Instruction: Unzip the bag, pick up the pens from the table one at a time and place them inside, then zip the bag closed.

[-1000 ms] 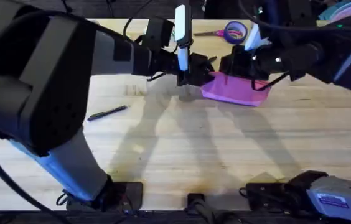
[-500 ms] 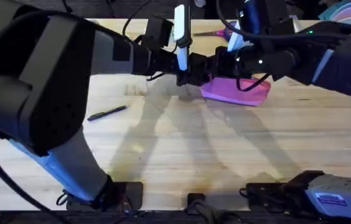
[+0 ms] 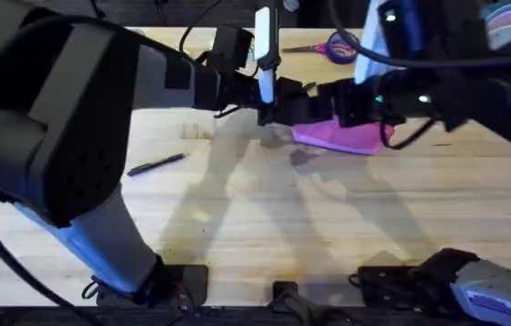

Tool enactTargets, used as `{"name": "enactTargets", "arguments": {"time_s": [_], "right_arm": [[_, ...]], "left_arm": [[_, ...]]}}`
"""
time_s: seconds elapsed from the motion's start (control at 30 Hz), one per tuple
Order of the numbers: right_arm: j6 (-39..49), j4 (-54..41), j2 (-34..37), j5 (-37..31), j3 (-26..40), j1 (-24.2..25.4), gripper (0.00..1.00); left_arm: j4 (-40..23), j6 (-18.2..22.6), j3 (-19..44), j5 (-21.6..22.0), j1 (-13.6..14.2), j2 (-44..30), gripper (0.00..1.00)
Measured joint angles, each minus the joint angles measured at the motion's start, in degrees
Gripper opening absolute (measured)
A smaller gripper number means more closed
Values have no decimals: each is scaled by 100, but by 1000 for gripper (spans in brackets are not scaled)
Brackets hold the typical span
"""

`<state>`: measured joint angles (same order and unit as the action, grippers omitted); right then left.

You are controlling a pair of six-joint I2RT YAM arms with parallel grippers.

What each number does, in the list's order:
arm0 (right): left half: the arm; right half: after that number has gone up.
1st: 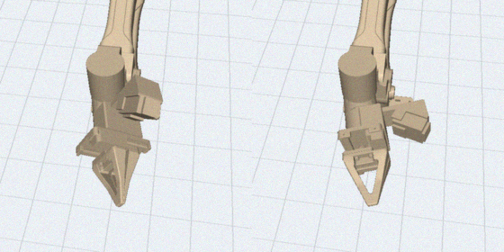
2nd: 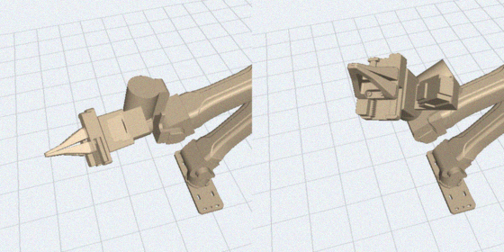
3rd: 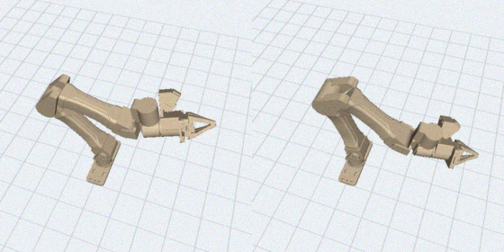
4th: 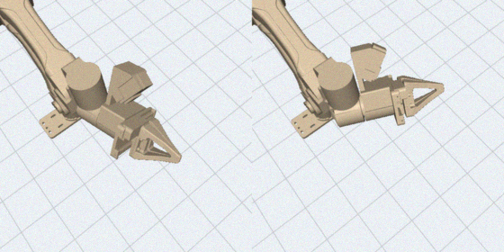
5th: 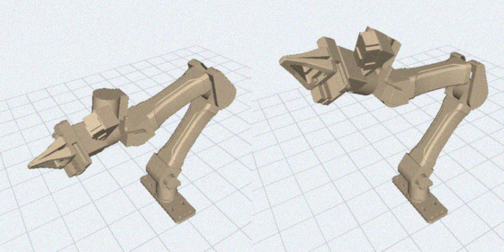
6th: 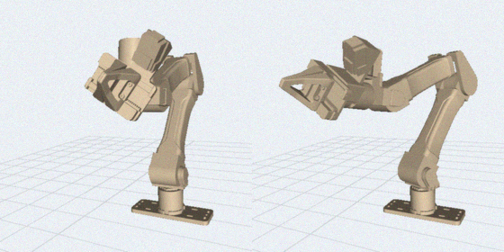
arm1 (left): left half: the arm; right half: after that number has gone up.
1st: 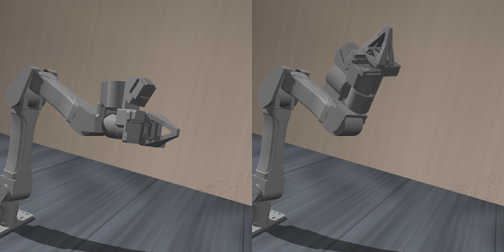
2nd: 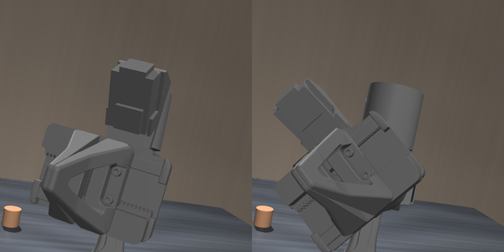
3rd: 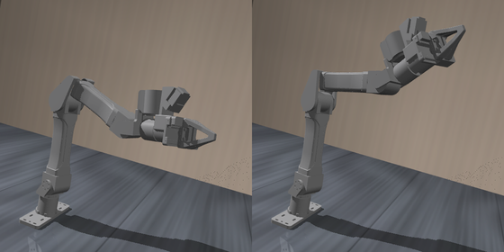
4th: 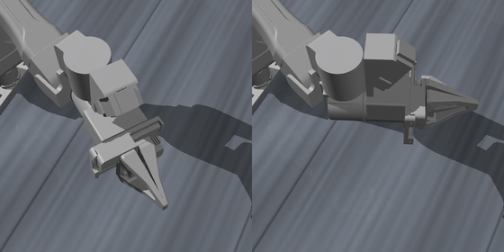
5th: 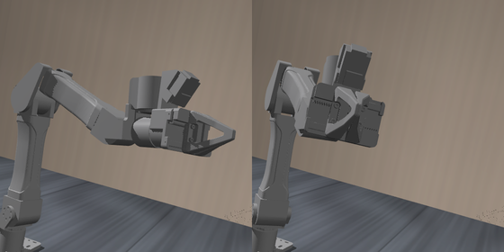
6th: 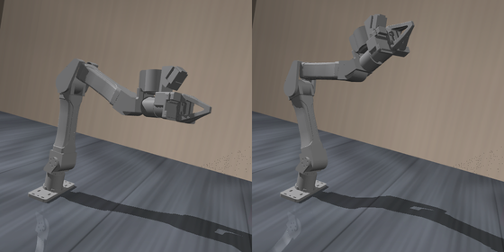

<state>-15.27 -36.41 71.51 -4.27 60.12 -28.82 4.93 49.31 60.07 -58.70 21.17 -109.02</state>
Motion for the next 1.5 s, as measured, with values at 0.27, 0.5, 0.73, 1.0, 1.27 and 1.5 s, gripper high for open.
{"name": "enactTargets", "arguments": {"time_s": [0.27, 0.5, 0.73, 1.0, 1.27, 1.5], "right_arm": [[190, -297, -748, -238, 0, 0, 997], [208, -458, -1324, -258, 0, 115, 998], [270, -568, -1439, -258, 7, 257, 998], [865, -858, -1437, -257, 459, 298, 996], [1962, -1851, -637, 641, 1522, 1084, 996], [2908, -2237, -152, 1311, 1895, 1689, 996]], "left_arm": [[0, 3, 0, 0, 2, 1, 59], [44, -3, 0, -63, 13, 1, 991], [42, 4, 0, -134, -5, -1, 993], [-73, -312, 0, -363, -426, 376, 993], [-1610, -671, 15, -230, -857, 1556, 993], [-2563, -597, 15, 138, -850, 1948, 993]]}}
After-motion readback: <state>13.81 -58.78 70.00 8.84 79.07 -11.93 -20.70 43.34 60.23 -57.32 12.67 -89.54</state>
